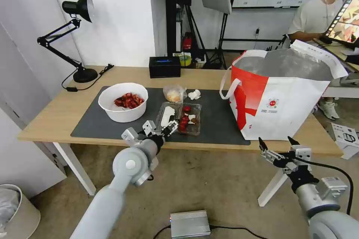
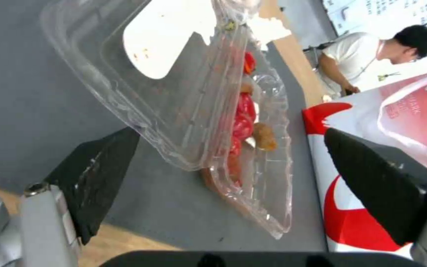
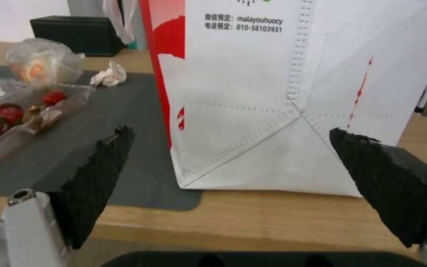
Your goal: Pick up the trash from the table and place it into the takeout bag.
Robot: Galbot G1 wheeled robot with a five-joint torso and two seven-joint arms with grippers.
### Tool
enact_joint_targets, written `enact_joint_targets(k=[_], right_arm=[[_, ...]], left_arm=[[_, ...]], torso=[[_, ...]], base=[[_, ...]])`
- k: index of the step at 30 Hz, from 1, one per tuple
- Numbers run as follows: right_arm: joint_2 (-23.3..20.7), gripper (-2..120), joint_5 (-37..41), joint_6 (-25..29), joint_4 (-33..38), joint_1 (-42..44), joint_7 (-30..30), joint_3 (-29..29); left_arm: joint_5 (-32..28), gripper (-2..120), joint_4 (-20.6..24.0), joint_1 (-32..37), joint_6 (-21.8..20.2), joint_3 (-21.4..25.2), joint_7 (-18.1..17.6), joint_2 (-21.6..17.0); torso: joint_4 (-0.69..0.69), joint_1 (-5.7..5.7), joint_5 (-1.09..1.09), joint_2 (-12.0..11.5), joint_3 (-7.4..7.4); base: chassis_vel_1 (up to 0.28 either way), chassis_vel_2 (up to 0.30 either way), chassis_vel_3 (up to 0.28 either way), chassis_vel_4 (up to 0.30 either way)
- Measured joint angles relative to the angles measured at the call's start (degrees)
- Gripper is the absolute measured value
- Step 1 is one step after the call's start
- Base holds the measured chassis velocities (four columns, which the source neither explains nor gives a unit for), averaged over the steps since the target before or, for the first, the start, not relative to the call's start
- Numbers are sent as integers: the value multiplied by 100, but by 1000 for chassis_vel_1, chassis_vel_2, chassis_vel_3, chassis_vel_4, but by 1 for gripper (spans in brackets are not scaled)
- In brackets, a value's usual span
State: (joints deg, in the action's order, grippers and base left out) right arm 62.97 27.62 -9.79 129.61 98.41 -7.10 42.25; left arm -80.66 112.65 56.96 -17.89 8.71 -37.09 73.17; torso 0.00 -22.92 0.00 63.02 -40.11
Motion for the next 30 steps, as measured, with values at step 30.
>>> enact_joint_targets(k=[30], right_arm=[[117, 100, 57, 183, -133, -48, 34, -124]], left_arm=[[1611, 100, -98, 268, 729, -340, 2711, -271]], torso=[[0, 1, 0, 1, 0]], base=[[0, 0, 0, 0]])
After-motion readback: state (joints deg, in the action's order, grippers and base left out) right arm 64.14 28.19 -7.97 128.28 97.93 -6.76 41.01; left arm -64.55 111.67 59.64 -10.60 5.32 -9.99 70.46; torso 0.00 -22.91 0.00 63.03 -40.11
